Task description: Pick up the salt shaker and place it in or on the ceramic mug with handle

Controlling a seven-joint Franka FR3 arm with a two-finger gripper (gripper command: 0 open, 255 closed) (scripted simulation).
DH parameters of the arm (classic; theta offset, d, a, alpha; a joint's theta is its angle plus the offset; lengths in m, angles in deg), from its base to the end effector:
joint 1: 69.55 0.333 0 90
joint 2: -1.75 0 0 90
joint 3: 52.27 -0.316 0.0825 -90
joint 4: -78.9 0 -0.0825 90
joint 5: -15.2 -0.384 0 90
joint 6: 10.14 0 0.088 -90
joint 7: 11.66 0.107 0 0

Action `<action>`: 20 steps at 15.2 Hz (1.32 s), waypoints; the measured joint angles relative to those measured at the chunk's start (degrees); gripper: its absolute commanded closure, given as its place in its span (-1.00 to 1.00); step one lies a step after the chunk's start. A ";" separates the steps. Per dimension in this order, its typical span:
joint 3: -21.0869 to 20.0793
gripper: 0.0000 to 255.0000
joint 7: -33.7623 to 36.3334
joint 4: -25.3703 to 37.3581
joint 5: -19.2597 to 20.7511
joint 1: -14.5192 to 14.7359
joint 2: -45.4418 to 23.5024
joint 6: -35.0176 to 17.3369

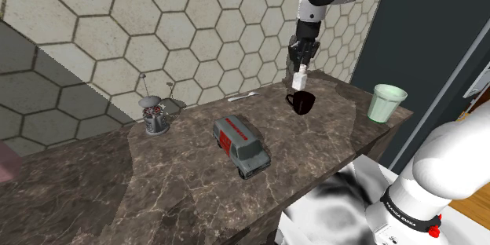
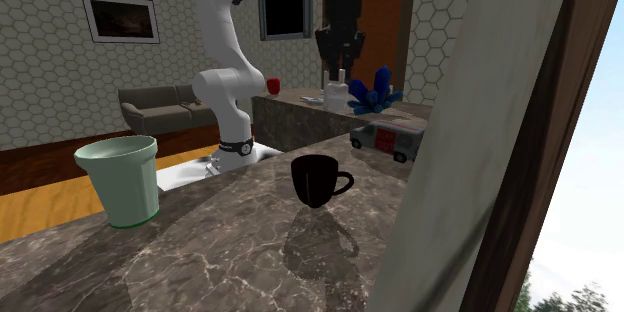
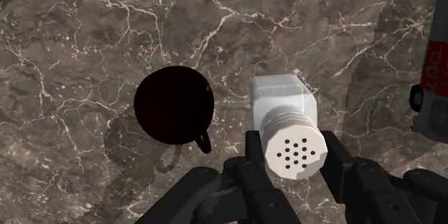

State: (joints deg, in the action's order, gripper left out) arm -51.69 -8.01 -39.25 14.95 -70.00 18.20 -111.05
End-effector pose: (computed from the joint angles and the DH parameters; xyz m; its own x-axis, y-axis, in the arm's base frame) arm 0.4688 -0.0085 0.5541 0.9965 -0.0820 -0.0142 -0.0821 -0.9966 -0.0062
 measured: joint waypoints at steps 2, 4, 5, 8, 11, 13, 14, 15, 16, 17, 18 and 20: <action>1.67 1.00 -2.57 3.36 0.43 -1.01 -2.17 1.20; 3.10 1.00 -4.84 6.82 0.69 -1.90 -4.45 2.38; 4.01 1.00 -6.31 8.16 0.83 -2.50 -5.38 2.78; 6.08 1.00 -9.76 12.43 0.89 -3.88 -8.74 3.71; 6.51 1.00 -10.56 11.37 0.92 -4.19 -9.24 2.16; 6.47 1.00 -10.48 9.96 0.92 -4.15 -9.26 0.73; 6.52 1.00 -10.56 9.04 0.93 -4.19 -9.25 -0.17; 6.54 1.00 -10.58 8.29 0.94 -4.21 -9.14 -0.81; 6.54 1.00 -10.57 7.60 0.95 -4.21 -9.14 -1.51; 6.55 1.00 -10.58 7.11 0.92 -4.21 -9.37 -2.23; 6.55 1.00 -10.59 6.25 0.93 -4.22 -9.36 -3.07; 6.59 1.00 -10.63 4.85 0.93 -4.24 -9.42 -4.54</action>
State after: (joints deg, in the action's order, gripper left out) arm -45.10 -18.64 -34.40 15.88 -74.24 8.77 -115.59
